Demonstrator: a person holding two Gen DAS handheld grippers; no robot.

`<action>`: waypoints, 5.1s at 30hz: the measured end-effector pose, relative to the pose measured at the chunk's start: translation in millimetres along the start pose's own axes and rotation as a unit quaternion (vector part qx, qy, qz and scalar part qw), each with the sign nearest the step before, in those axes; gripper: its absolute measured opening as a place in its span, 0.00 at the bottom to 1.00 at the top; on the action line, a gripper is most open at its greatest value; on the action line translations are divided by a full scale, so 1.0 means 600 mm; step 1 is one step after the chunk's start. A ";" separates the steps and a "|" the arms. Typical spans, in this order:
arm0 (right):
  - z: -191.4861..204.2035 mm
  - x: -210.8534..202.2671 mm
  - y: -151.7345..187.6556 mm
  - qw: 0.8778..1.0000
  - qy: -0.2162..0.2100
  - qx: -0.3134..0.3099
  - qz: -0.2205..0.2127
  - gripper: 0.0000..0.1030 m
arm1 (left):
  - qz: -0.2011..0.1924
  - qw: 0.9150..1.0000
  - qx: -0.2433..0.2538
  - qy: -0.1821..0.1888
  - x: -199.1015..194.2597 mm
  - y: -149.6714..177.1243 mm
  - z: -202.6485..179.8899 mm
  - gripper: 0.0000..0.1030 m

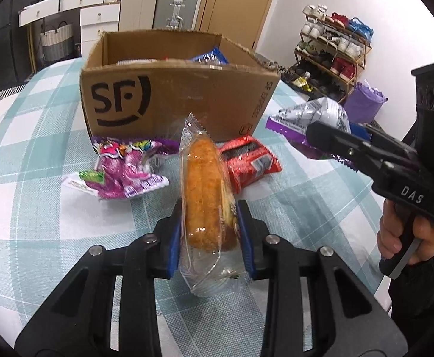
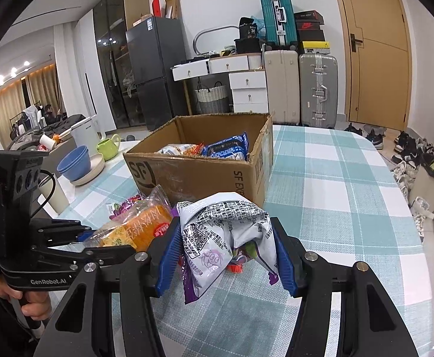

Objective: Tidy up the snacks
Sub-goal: 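Grasp the orange bread roll with the left tool while the right tool lifts its chip bag, then carry the bread roll and chip bag over the open box with both tools, then open both tools to drop the bread roll and chip bag into the box, then move both tools back toward the purple candy bag and red pack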

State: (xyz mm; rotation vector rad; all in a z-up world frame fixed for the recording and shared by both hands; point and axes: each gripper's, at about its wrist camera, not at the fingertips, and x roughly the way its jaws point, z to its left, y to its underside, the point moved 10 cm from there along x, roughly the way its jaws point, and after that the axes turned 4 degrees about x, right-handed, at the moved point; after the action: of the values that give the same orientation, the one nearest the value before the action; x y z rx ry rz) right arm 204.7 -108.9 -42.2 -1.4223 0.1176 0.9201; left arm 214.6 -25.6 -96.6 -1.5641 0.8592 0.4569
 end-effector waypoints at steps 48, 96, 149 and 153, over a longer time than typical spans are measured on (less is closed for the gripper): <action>0.037 -0.020 -0.141 0.997 0.007 -0.018 -0.071 0.56 | -0.141 0.989 -0.021 -0.024 -0.171 -0.201 0.073 0.28; 0.006 0.225 -0.199 0.999 0.020 -0.040 0.015 0.56 | -0.048 0.997 0.002 -0.061 0.109 -0.336 0.191 0.28; -0.014 0.111 0.014 0.994 0.059 0.023 0.086 0.99 | -0.022 0.992 -0.054 -0.112 -0.011 -0.107 0.182 0.99; -0.012 0.127 0.028 0.993 0.058 0.021 0.102 0.99 | -0.006 0.992 -0.055 -0.110 0.022 -0.095 0.180 0.99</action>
State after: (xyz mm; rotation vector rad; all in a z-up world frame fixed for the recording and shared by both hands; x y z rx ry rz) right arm 248.2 -81.1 -101.1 -1.4432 0.3727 0.9944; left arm 285.1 74.7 -88.7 -1.5837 0.6643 0.6651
